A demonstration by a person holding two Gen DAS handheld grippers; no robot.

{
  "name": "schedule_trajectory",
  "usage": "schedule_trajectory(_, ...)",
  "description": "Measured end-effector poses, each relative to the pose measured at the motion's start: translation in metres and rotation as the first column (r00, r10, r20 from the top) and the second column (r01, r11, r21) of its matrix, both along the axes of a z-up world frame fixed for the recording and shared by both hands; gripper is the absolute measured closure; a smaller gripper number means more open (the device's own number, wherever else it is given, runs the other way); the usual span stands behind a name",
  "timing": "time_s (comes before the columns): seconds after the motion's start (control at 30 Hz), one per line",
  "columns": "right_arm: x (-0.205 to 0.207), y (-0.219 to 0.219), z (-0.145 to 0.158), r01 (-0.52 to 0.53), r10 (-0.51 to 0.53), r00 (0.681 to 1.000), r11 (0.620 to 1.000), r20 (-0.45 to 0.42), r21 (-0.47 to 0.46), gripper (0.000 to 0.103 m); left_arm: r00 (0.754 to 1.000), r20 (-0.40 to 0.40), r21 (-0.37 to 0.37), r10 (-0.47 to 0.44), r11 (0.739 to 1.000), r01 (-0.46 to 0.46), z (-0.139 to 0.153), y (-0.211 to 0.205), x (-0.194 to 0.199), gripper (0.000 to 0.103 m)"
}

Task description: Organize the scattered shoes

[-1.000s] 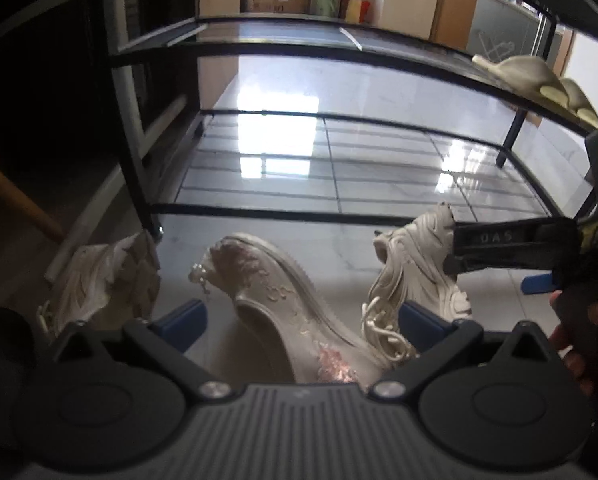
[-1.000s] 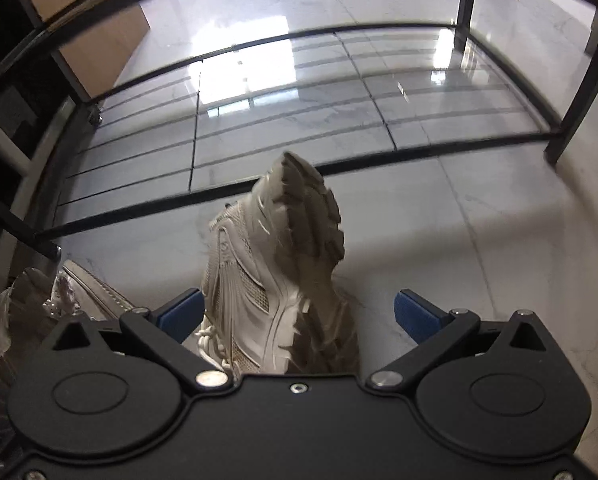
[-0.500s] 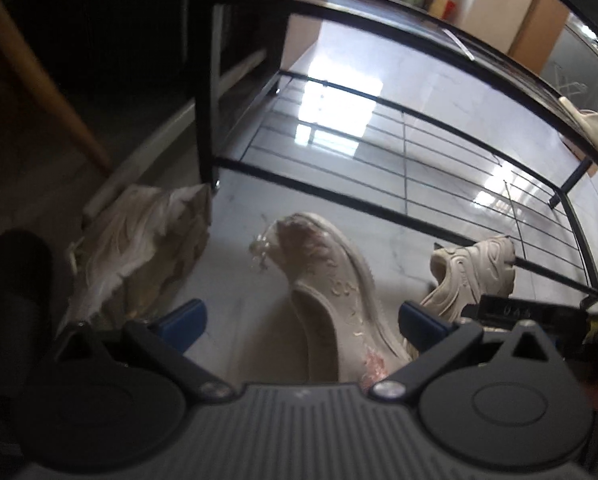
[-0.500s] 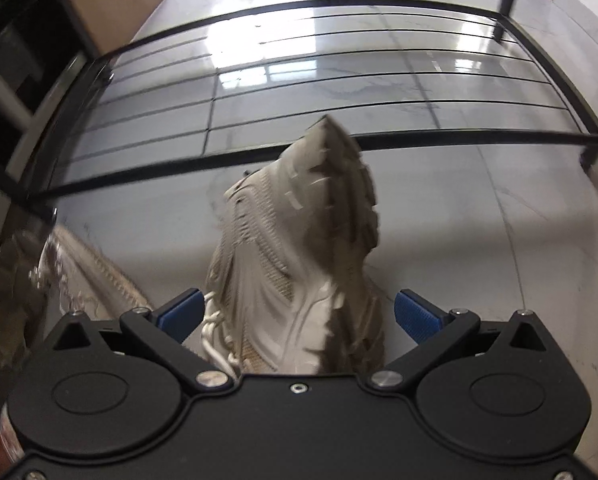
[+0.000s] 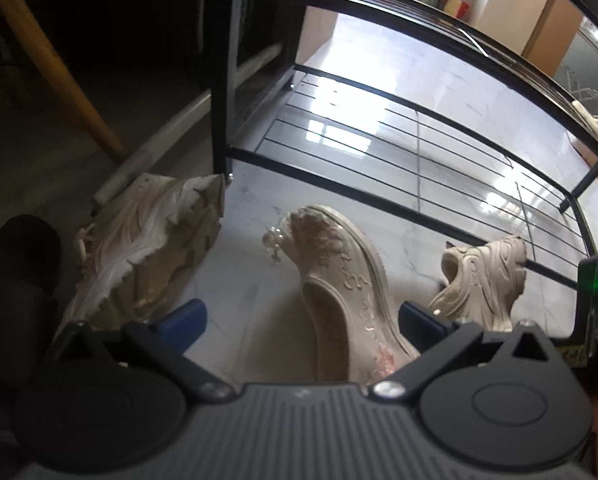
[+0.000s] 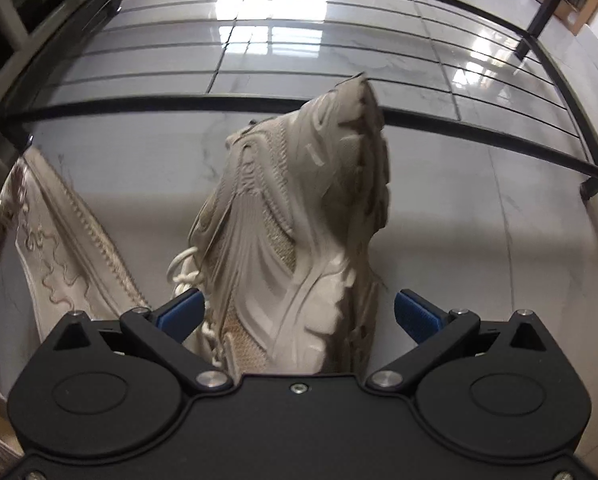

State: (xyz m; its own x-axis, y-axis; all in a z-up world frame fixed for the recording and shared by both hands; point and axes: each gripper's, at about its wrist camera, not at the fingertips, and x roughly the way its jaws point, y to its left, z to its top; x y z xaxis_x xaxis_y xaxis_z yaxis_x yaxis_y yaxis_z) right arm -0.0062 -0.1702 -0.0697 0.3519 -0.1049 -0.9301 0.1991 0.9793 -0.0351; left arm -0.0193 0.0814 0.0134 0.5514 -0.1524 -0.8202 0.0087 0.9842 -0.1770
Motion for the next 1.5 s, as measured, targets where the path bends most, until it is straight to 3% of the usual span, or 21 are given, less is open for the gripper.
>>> schedule_trajectory(0.13, 0.004, 0.008, -0.004, -0.031, 0.031, 0.999, 0.998, 0.009, -0.047, 0.000, 1.000, -0.011, -0.002, 0.000, 1.000, 0.000, -0.003, 0.000, 0.001, 0.001)
schedule_trajectory(0.67, 0.006, 0.002, -0.003, 0.012, -0.012, 1.000, 1.000, 0.024, 0.001, 0.004, 0.999, -0.038, 0.019, -0.011, 1.000, 0.012, -0.013, -0.001, 0.004, 0.001)
schedule_trajectory(1.0, 0.004, 0.008, -0.003, -0.020, 0.019, 0.999, 1.000, 0.029, 0.005, 0.010, 0.998, -0.058, 0.025, -0.012, 1.000, 0.013, -0.018, -0.001, 0.005, 0.001)
schedule_trajectory(1.3, -0.001, 0.015, -0.007, -0.041, 0.041, 0.999, 0.999, 0.018, -0.031, 0.009, 0.999, -0.047, 0.050, -0.020, 0.999, 0.023, -0.019, -0.002, 0.004, 0.001)
schedule_trajectory(1.5, 0.000, 0.011, -0.010, -0.017, 0.017, 1.000, 1.000, 0.007, -0.015, 0.003, 0.998, -0.051, 0.050, -0.026, 0.998, 0.028, -0.019, -0.002, 0.005, 0.001)
